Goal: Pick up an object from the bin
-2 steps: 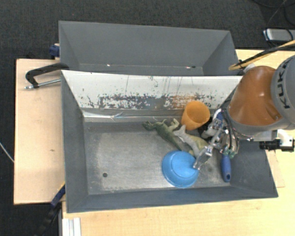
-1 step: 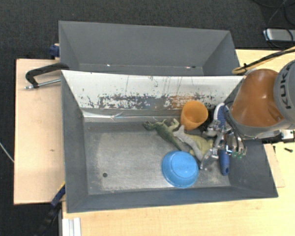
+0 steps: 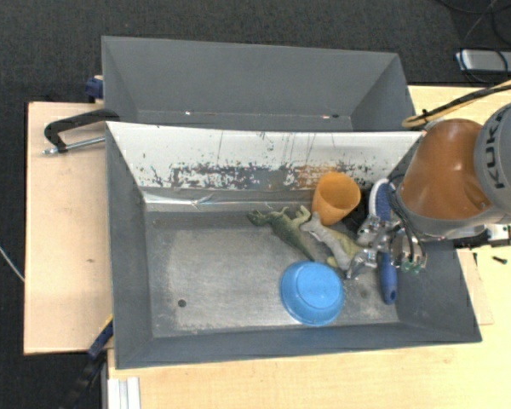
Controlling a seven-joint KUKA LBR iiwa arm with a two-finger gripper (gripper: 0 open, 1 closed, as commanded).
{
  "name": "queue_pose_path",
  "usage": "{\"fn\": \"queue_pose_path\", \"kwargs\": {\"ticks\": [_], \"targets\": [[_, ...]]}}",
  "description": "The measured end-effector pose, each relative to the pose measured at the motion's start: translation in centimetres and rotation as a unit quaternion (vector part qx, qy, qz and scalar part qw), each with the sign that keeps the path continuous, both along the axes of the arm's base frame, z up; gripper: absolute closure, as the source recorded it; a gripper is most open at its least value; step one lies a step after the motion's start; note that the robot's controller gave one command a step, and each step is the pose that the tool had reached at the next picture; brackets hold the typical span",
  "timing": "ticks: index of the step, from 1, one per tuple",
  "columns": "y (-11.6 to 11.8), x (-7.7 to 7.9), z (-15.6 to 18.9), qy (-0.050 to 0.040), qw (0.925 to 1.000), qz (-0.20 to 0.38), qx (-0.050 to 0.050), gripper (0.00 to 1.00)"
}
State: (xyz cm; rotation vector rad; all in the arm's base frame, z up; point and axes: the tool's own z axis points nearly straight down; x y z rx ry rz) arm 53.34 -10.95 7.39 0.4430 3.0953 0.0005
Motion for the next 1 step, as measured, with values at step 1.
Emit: {"fn": "queue_pose_path", "kwargs": {"ticks": [1], "targets": [[1.63, -1.12, 15.69, 0.0005, 1.0, 0.006, 0.0, 1.0]]}}
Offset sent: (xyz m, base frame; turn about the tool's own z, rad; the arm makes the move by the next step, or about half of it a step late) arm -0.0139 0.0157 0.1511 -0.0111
